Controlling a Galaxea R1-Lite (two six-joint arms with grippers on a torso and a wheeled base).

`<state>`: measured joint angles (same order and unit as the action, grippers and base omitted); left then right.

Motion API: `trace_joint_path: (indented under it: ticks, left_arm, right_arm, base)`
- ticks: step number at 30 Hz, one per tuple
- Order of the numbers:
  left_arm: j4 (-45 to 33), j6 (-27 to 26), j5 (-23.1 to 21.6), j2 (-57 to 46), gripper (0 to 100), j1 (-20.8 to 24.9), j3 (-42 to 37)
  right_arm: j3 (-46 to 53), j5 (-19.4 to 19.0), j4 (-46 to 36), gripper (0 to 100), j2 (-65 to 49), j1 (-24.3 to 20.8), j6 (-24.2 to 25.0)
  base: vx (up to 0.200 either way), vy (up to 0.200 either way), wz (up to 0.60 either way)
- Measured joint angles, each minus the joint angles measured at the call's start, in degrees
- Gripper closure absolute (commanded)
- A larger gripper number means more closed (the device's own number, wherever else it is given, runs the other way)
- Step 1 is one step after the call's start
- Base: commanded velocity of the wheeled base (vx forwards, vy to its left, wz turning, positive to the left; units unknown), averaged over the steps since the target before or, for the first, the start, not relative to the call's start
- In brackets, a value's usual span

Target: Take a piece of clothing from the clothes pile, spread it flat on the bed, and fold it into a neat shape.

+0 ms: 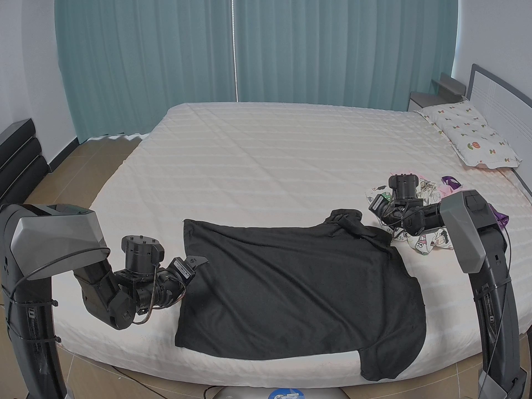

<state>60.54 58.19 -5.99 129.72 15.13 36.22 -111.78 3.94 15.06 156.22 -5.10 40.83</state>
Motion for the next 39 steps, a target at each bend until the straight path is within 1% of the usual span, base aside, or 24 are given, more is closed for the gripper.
trace_joint_path:
  ticks: [1,8,13,18,19,28,34,37,39]
  left_arm:
    - [0.00,0.04,0.00,0.00,0,0.00,0.05]
    - [0.00,0.06,0.00,0.05,0,0.00,0.02]
    - [0.00,0.06,0.02,0.05,0,-0.02,-0.02]
    - [0.00,0.06,0.07,0.07,0,-0.02,-0.06]
    - [0.00,0.06,0.07,0.07,0,-0.02,-0.06]
    - [0.00,0.06,0.07,0.07,0,0.00,0.05]
    - [0.00,0.06,0.09,0.07,0,0.00,0.05]
    - [0.00,0.06,0.09,0.10,0,0.00,0.05]
    - [0.00,0.06,0.09,0.11,0,0.00,0.05]
  right_arm:
    - [0.00,-0.02,-0.33,0,-0.13,0.17,0.09]
    - [0.56,-0.46,-0.33,0,-0.27,-0.85,0.37]
    - [0.61,-0.06,-0.37,0,1.22,-2.45,0.30]
    - [0.45,0.09,-0.41,0,2.85,-3.08,-0.24]
    - [0.39,0.09,-0.41,100,3.18,-3.11,-0.35]
    - [-1.06,0.09,-0.45,100,4.45,-2.69,0.06]
    - [-2.54,0.02,0.73,100,3.47,-1.82,3.05]
    - [-2.76,0.02,3.25,100,2.71,-1.38,3.84]
    - [-2.78,0.02,3.22,100,2.27,-1.18,4.04]
  base:
    - [0.000,0.000,0.00]
    - [0.000,0.000,0.00]
    - [0.000,0.000,0.00]
    - [0.000,0.000,0.00]
    - [0.000,0.000,0.00]
    - [0.000,0.000,0.00]
    - [0.000,0.000,0.00]
    - [0.000,0.000,0.00]
    - [0.000,0.000,0.00]
